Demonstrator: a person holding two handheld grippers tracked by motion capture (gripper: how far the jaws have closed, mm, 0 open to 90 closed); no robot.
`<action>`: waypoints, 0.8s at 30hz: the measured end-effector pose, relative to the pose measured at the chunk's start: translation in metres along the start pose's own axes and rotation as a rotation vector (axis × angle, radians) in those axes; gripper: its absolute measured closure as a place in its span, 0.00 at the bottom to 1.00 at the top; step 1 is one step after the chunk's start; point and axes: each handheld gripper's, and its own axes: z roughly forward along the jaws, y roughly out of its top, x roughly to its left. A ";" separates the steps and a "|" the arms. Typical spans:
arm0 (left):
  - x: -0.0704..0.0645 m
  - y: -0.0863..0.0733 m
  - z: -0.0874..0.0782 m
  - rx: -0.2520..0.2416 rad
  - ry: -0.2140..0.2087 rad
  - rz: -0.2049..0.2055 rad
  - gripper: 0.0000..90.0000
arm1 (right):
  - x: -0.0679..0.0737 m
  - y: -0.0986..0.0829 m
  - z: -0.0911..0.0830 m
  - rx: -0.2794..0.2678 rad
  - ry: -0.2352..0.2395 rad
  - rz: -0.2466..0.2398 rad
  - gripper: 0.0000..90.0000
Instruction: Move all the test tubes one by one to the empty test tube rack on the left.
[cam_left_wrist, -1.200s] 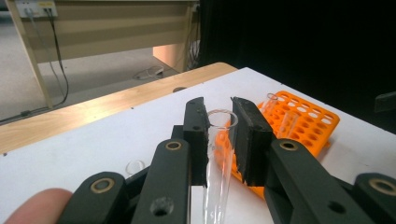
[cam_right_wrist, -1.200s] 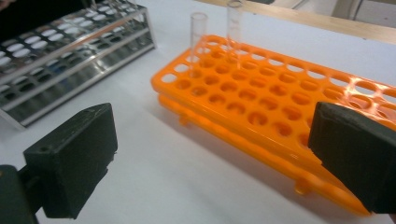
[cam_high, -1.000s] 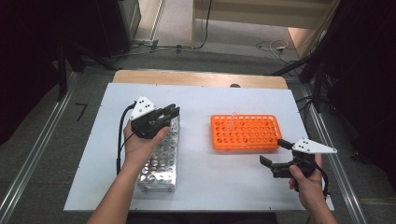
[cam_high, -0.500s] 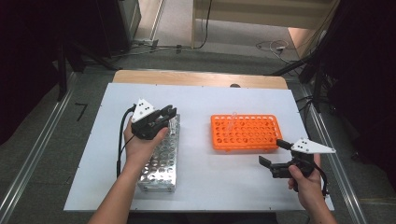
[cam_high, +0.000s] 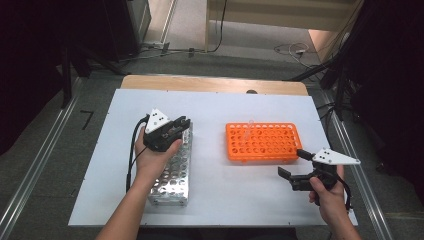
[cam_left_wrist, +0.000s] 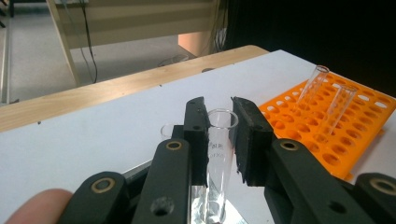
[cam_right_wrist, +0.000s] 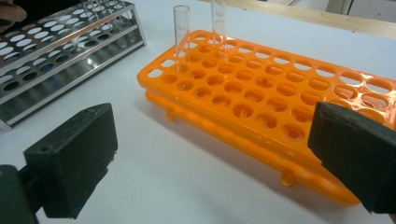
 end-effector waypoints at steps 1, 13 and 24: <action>0.000 -0.001 0.000 0.005 0.001 0.000 0.85 | 0.000 0.000 0.000 0.000 0.000 0.001 0.00; -0.002 -0.006 0.003 0.084 0.004 0.000 0.84 | 0.002 0.000 0.002 0.003 0.002 -0.011 0.00; -0.003 -0.007 0.008 0.168 0.012 -0.018 0.84 | 0.002 0.000 0.003 0.007 0.000 -0.005 0.00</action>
